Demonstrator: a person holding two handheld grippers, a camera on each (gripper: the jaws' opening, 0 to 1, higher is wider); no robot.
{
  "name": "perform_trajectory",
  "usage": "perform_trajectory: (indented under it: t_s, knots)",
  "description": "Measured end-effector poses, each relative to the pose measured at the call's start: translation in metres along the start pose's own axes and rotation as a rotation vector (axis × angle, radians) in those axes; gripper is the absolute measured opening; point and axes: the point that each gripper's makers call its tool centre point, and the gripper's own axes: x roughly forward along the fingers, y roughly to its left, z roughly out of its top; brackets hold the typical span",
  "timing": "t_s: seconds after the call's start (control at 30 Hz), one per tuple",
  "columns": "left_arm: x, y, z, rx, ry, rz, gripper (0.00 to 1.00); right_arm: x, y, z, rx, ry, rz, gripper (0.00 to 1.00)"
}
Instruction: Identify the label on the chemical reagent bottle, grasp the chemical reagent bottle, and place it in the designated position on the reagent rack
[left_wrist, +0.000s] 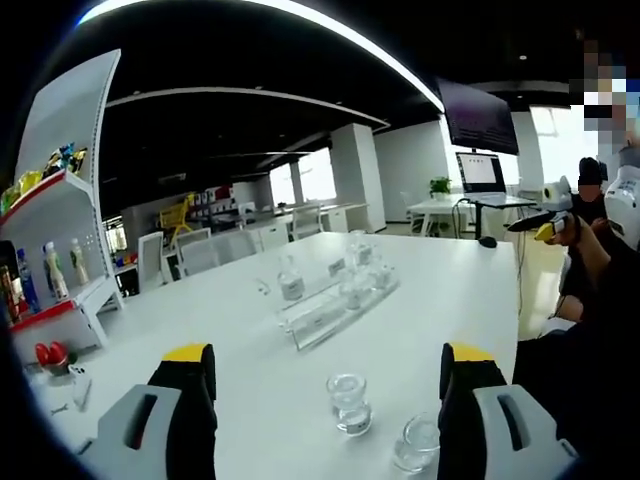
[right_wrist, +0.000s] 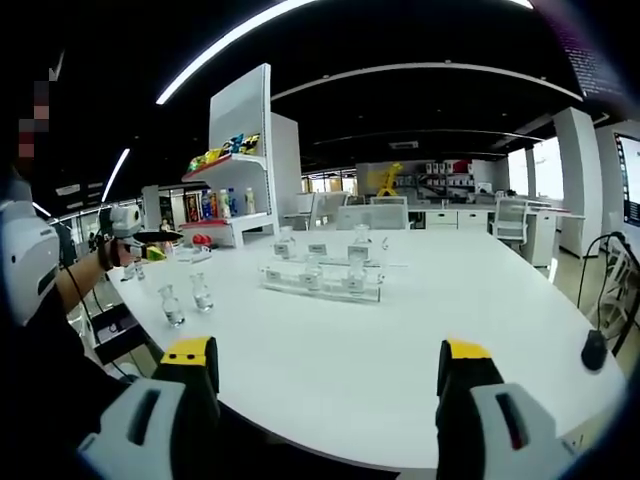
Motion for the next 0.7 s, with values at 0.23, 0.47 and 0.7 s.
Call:
perform_trajectory:
  t_s: [0.23,0.47,0.7]
  knots:
    - [0.004,0.0,-0.005,-0.003,0.003,-0.001,0.92,0.0,0.0,-0.001,-0.003,0.003,0.001,0.87]
    - [0.013,0.009,-0.016,-0.03,0.017,0.007,0.9,0.0,0.001,-0.001,-0.001,0.002,0.0,0.87]
    - [0.021,0.013,-0.031,-0.03,0.036,0.013,0.89,0.0,0.001,0.001,0.002,-0.005,0.003,0.87]
